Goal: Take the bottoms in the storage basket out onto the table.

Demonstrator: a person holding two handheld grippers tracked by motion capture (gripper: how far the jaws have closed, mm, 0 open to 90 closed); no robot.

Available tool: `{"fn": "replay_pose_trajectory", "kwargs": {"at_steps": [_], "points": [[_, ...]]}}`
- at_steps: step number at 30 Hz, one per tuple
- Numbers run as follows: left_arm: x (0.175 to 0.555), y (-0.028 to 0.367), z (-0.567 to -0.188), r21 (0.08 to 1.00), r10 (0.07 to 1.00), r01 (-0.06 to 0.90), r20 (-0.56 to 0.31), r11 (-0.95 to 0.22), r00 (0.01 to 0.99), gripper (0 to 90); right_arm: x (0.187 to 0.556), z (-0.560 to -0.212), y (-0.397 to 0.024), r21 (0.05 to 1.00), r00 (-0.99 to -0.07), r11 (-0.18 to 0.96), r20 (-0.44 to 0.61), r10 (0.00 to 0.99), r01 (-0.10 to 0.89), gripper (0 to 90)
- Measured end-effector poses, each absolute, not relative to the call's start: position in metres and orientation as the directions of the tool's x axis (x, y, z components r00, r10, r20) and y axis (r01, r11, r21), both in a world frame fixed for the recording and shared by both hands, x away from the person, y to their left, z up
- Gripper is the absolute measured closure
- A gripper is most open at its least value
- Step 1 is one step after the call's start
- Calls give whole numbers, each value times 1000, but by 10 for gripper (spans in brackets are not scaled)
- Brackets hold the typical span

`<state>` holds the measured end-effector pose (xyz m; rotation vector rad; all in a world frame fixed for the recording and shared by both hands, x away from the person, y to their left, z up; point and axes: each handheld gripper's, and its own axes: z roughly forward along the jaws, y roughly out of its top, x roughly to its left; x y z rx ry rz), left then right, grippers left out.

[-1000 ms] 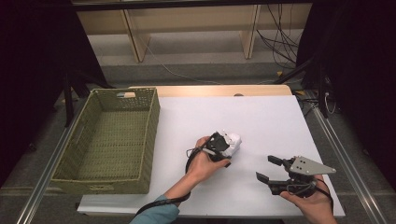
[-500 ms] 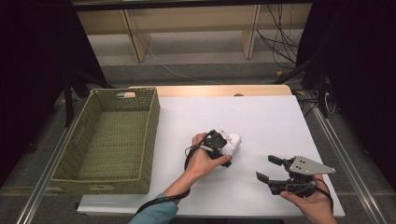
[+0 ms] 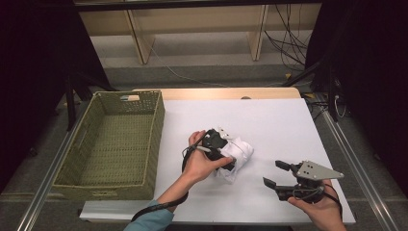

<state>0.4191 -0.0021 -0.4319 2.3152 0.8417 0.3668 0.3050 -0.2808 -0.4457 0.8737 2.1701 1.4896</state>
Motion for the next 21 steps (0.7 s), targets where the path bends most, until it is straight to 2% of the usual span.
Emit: {"fn": "replay_pose_trajectory", "kwargs": {"at_steps": [21], "points": [[396,45,-386,707,661,428,75,-563,746,6,305,-446,-281,925,-741,252,45,670,285,258]]}}
